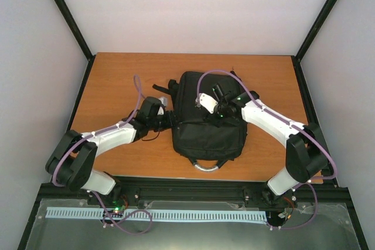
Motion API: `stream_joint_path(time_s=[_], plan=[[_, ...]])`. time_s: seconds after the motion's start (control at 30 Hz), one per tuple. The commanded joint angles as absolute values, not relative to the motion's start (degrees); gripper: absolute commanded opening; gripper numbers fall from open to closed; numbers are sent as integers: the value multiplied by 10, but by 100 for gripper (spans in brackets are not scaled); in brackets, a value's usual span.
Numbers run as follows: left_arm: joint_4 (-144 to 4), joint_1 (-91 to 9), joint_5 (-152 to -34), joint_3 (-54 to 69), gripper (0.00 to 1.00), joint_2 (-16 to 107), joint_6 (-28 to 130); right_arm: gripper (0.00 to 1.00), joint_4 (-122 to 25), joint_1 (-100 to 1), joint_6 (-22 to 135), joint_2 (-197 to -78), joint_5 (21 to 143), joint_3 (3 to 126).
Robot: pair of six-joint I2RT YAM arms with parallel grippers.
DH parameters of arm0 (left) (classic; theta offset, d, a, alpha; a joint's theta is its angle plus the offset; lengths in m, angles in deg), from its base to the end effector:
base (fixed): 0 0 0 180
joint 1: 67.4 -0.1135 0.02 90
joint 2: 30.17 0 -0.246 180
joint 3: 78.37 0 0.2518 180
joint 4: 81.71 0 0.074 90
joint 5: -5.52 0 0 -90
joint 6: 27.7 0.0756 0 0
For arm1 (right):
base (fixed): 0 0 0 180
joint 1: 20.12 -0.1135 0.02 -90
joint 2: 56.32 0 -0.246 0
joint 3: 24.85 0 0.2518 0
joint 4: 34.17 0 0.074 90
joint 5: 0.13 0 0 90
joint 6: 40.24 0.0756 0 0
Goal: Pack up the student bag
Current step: Adjust the student bag at the center of the board.
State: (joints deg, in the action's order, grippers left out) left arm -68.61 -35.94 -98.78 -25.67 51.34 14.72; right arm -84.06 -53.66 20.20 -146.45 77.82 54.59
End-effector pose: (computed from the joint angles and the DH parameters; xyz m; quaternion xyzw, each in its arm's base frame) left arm 0.2580 -0.1798 0.1371 -0.0768 0.9043 -0.3449 0.2395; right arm 0.2752 0.2014 0.1839 -0.5260 0.8058 0.1102 0.2488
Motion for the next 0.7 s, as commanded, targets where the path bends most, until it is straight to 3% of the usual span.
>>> stream_joint_path(time_s=[0.0,0.13,0.3,0.67], plan=[[-698,-371,-983,-213,54,536,152,37,-870,-511,222,-1429,790,545],[-698,-382,-976,-202,56,556,148,44,-891,-455,238,-1399,765,555],[-725,-394,-1024,-187,47,596,144,57,-892,-368,251,-1385,758,528],[-768,-394,-1058,-230,1,550,122,58,-859,-341,260,-1481,812,522]])
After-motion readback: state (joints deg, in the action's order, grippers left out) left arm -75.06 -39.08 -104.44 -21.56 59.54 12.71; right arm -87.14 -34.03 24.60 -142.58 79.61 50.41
